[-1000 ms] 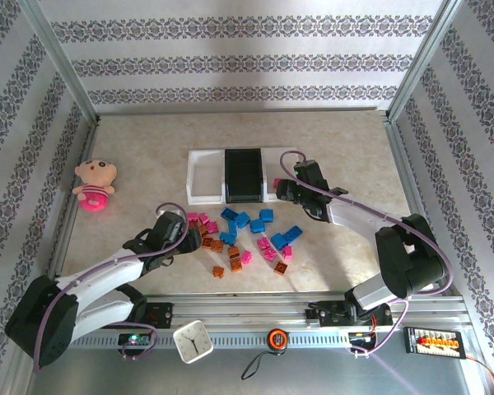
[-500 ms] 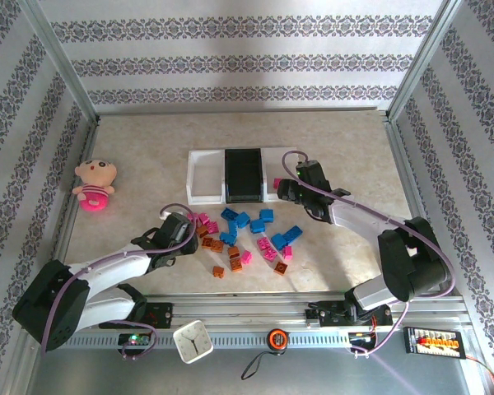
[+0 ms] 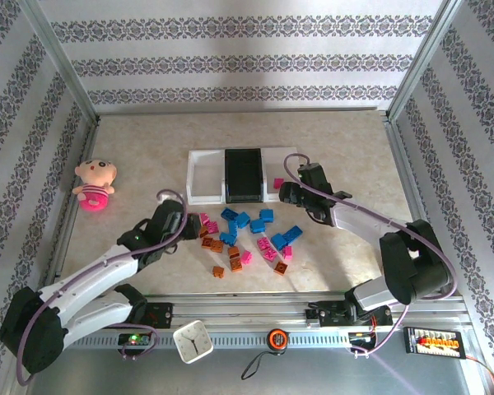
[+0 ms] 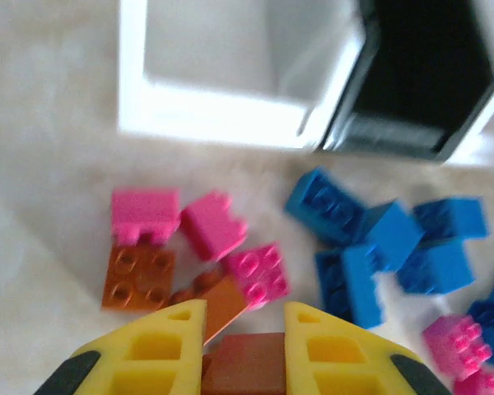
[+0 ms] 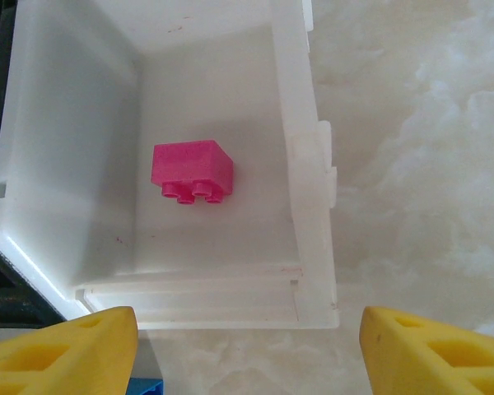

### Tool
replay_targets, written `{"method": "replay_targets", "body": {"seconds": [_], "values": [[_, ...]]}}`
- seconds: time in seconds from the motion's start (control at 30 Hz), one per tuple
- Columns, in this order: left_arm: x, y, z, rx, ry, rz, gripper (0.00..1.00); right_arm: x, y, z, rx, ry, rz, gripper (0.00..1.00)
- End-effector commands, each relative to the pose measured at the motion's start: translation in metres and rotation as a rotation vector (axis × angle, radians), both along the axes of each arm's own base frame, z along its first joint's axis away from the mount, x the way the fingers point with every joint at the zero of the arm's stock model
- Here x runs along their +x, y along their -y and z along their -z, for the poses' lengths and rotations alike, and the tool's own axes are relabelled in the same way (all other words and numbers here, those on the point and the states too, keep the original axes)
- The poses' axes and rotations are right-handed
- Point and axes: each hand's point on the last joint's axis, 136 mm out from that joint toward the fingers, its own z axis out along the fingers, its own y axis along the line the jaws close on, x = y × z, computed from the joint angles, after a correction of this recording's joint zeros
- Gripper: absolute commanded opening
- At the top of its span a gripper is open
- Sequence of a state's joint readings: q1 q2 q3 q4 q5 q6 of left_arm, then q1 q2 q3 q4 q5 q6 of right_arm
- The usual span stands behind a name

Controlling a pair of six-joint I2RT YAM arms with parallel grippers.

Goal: Sort the legos into containers by color
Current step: Place the lego in the container, then pick up the lego from the bottom-center of the table.

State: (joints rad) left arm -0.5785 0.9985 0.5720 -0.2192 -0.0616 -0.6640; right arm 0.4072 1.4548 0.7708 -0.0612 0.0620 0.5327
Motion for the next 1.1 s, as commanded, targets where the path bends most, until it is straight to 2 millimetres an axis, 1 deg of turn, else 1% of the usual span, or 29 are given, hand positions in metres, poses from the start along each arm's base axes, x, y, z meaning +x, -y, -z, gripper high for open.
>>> {"method": "replay_targets", "body": {"seconds": [0.0,0.1,0.17,0.2,0.3,0.4,0.47,0.57,0.6,0.67,0.73,0.83,0.9,0.97,1.07], "values": [[0.034,0.002,-0.028,0.087,0.066,0.003,0.13,-0.004,0.004,-0.002,0.024,0.006,0.020,0.72],[0.071,0.011,-0.037,0.123,0.072,0.000,0.14,-0.012,0.004,0.002,0.032,-0.009,0.009,0.72],[0.097,0.010,-0.033,0.165,0.058,-0.017,0.14,-0.021,0.003,0.005,0.038,-0.022,-0.003,0.72],[0.110,0.008,-0.031,0.177,0.047,-0.030,0.14,-0.025,0.002,0.006,0.040,-0.025,-0.012,0.72],[0.140,-0.005,-0.018,0.174,-0.002,-0.082,0.14,-0.044,-0.001,0.006,0.052,-0.028,-0.046,0.72],[0.159,-0.012,-0.007,0.166,-0.029,-0.116,0.14,-0.063,-0.003,0.003,0.064,-0.020,-0.087,0.72],[0.169,-0.010,-0.003,0.163,-0.038,-0.116,0.19,-0.077,-0.007,0.000,0.087,-0.014,-0.125,0.72],[0.182,-0.004,0.002,0.164,-0.057,-0.112,0.32,-0.100,-0.016,-0.005,0.115,-0.026,-0.200,0.73],[0.186,-0.002,0.000,0.161,-0.057,-0.110,0.38,-0.109,-0.019,-0.006,0.120,-0.031,-0.228,0.73],[0.189,0.002,-0.008,0.142,-0.044,-0.104,0.48,-0.126,-0.024,-0.005,0.116,-0.044,-0.271,0.74],[0.188,0.005,-0.024,0.114,-0.015,-0.094,0.55,-0.142,-0.026,-0.002,0.097,-0.069,-0.307,0.74],[0.179,0.009,-0.058,0.047,0.050,-0.073,0.63,-0.168,-0.025,0.009,0.044,-0.125,-0.345,0.73],[0.163,0.012,-0.082,-0.006,0.097,-0.048,0.65,-0.187,-0.026,0.019,0.024,-0.166,-0.379,0.72],[0.145,0.016,-0.100,-0.043,0.135,-0.021,0.68,-0.204,-0.027,0.029,0.000,-0.213,-0.403,0.69],[0.112,0.019,-0.111,-0.092,0.161,0.015,0.72,-0.227,-0.028,0.042,-0.025,-0.276,-0.434,0.66]]}}
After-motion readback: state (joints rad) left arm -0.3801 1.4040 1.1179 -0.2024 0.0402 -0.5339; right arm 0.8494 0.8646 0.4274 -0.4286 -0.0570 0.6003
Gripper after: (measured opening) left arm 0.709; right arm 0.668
